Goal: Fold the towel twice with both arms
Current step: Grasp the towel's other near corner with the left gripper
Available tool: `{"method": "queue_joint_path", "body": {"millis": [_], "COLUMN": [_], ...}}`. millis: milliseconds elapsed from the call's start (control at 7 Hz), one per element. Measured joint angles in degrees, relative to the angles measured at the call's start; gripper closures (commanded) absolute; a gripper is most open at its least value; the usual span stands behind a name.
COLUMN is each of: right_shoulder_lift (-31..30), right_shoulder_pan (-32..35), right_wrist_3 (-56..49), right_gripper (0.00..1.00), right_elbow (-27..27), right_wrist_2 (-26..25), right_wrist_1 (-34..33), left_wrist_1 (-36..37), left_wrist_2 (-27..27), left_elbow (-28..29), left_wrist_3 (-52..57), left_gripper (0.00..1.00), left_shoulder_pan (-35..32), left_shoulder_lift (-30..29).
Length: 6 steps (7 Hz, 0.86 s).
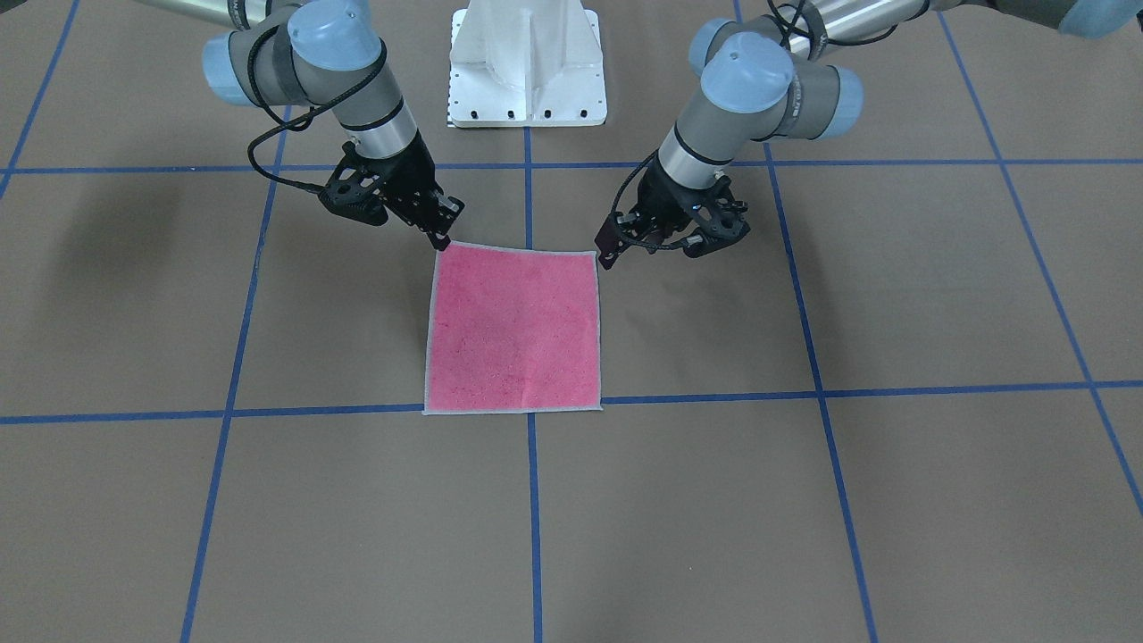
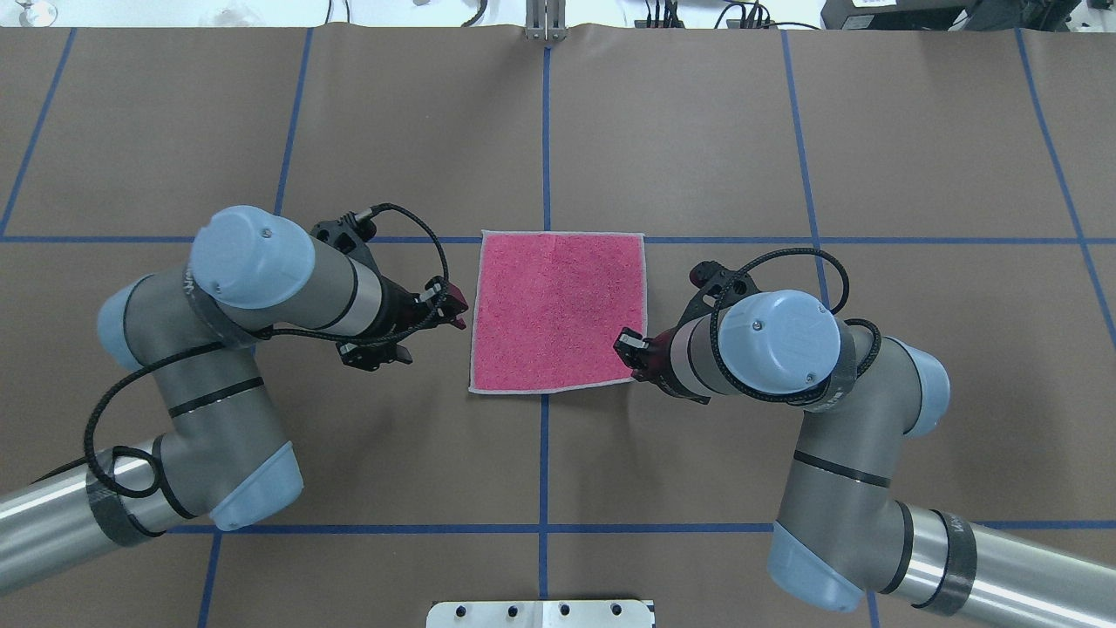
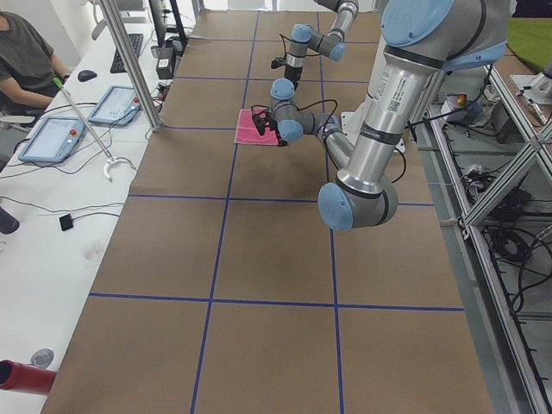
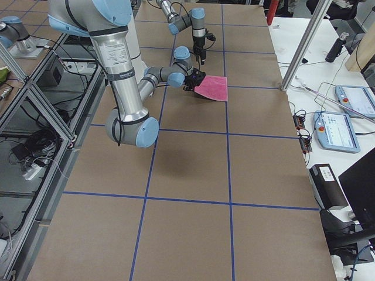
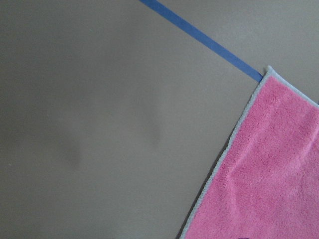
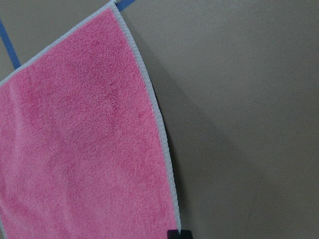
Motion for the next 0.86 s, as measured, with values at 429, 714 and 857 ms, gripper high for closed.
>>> {"method": "queue_joint_path", "body": {"millis": [429, 714, 857], "right_shoulder_lift": [-0.1, -0.1, -0.1], "right_shoulder_pan": [0.0, 0.0, 0.0], "right_wrist_3": [0.0, -0.1, -0.1], "right_gripper": [1.00, 1.00, 1.00], "right_elbow": [0.0, 0.0, 0.0], "right_wrist_2": [0.0, 0.0, 0.0], "right_wrist_1": [0.0, 0.0, 0.0], "left_wrist_1": [-0.4, -0.5, -0.5], "left_wrist_2": [1.6, 1.6, 1.6], "left_elbow": [2.2, 2.6, 3.0], "left_wrist_3": [-1.0, -1.0, -1.0], "left_gripper": [0.31, 0.33, 0.33], "left_shoulder_pan": [3.0, 3.7, 3.9], "left_shoulder_lift": [-1.4, -1.7, -1.9]}}
